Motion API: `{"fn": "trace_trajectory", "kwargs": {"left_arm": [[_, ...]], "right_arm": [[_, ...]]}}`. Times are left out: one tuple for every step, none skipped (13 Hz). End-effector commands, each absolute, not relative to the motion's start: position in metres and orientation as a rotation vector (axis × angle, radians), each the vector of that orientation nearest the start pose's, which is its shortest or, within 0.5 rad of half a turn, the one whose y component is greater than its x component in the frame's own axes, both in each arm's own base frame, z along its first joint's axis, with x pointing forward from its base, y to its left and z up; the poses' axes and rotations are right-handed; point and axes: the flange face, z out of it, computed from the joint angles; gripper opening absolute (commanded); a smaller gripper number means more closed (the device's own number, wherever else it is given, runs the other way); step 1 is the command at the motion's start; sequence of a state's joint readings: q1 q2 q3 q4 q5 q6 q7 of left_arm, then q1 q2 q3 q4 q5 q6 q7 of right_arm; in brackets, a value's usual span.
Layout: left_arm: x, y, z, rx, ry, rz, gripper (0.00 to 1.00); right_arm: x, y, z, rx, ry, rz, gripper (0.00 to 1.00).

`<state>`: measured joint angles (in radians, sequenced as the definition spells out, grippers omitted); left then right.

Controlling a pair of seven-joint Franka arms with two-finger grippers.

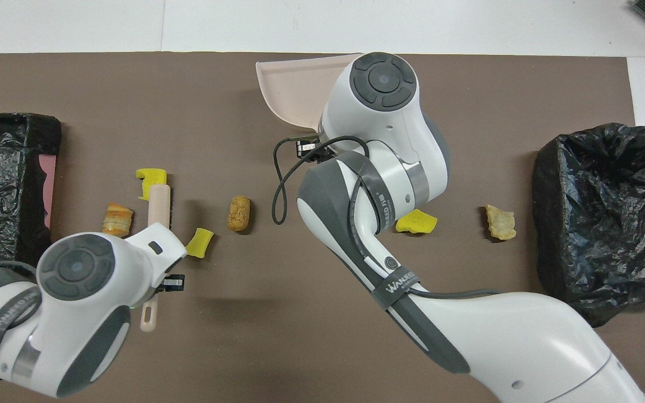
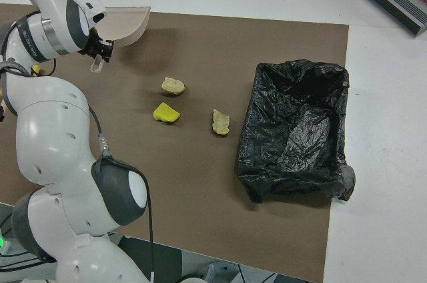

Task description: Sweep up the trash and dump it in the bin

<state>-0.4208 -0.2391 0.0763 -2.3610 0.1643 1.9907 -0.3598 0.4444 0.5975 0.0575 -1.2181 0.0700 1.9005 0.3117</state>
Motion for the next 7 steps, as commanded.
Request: {"fn": "trace_trajectory", "kwargs": {"left_arm": [[0.461,-0.090,0.397,-2.977,0.077,0.087,0.00],[0.467,-0.073,0.385,-2.975,0.092,0.122,0.00],[0.471,-0.058,0.380,-2.979,0.064,0.124,0.00],[0.475,-0.043,0.380,-2.976,0.034,0.110,0.00],[0.479,-0.032,0.382,-2.950,0.044,0.101,0.00],[0.484,-0.021,0.384,-2.943,0.026,0.096,0.00],[0.491,-0.010,0.386,-2.941,-0.002,0.099,0.00]], "right_arm": [[0.631,0.339,0.440,-2.960,-0.530,-0.019,0.00],[0.627,0.338,0.437,-2.954,-0.623,0.011,0.00],[0.625,0.335,0.437,-2.930,-0.745,0.042,0.00],[0.619,0.332,0.437,-2.888,-0.898,0.088,0.00],[0.615,0.329,0.432,-2.842,-1.030,0.119,0.00],[0.606,0.324,0.427,-2.794,-1.153,0.141,0.00],[0.598,0.321,0.423,-2.726,-1.301,0.164,0.00]]}}
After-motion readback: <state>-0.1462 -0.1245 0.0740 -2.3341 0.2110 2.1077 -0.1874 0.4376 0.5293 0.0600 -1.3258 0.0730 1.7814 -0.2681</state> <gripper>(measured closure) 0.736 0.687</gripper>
